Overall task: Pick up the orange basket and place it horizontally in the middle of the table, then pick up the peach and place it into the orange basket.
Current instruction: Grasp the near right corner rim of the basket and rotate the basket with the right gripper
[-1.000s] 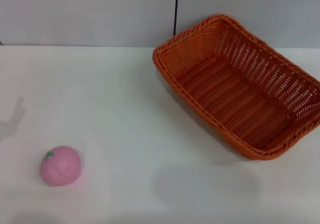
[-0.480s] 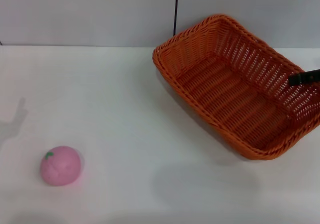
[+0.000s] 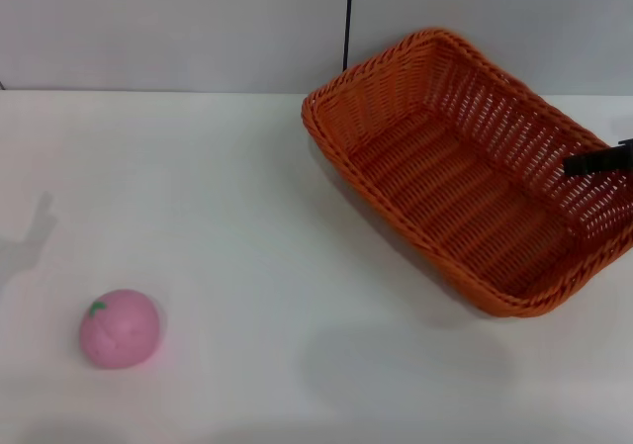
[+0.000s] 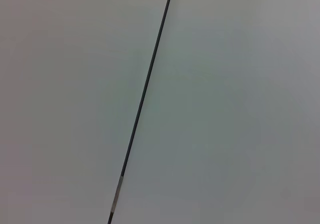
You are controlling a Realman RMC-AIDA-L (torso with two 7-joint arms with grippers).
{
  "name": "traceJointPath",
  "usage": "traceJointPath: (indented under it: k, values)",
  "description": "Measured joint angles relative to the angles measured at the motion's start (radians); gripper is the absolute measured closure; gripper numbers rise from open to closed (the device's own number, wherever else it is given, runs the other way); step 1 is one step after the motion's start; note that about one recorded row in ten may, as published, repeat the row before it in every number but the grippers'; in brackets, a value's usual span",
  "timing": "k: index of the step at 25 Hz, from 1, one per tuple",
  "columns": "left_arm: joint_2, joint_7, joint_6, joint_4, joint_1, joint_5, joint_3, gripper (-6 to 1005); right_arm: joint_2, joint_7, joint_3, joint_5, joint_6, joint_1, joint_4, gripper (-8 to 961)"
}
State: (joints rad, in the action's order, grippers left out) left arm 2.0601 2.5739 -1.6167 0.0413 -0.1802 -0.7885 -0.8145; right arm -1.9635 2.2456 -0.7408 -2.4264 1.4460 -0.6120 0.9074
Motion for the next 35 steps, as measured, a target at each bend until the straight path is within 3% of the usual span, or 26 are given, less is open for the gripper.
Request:
traceJointPath:
  k: [7,10,14,19,23,27,35]
  values:
    - [0.000,0.000,-0.001,-0.002,0.000,0.000,-0.001,213,-0.024,-0.074,-0.001,0.003,0.007,0.011,0.044,537]
    - [0.000,0.000,-0.002,-0.003,0.002,0.000,-0.002,214,-0.038,-0.112,-0.002,0.004,0.027,0.018,0.085,593]
    - [0.000,-0.001,-0.003,-0.001,0.006,0.000,-0.002,216,-0.076,-0.208,-0.006,0.001,0.090,0.036,0.206,667]
    - [-0.001,-0.001,-0.005,-0.003,0.022,-0.008,-0.009,217,-0.085,-0.323,-0.016,0.003,0.140,0.043,0.301,753]
    - [0.001,-0.002,-0.015,-0.003,0.032,-0.009,-0.011,219,-0.083,-0.430,-0.016,0.011,0.168,0.039,0.343,799]
    - [0.006,-0.002,-0.055,-0.026,0.047,-0.004,-0.006,220,-0.060,-0.630,-0.010,0.079,0.242,0.042,0.374,791]
    - [0.008,-0.002,-0.097,-0.075,0.074,-0.001,-0.001,223,-0.037,-0.897,-0.015,0.166,0.310,0.018,0.317,775]
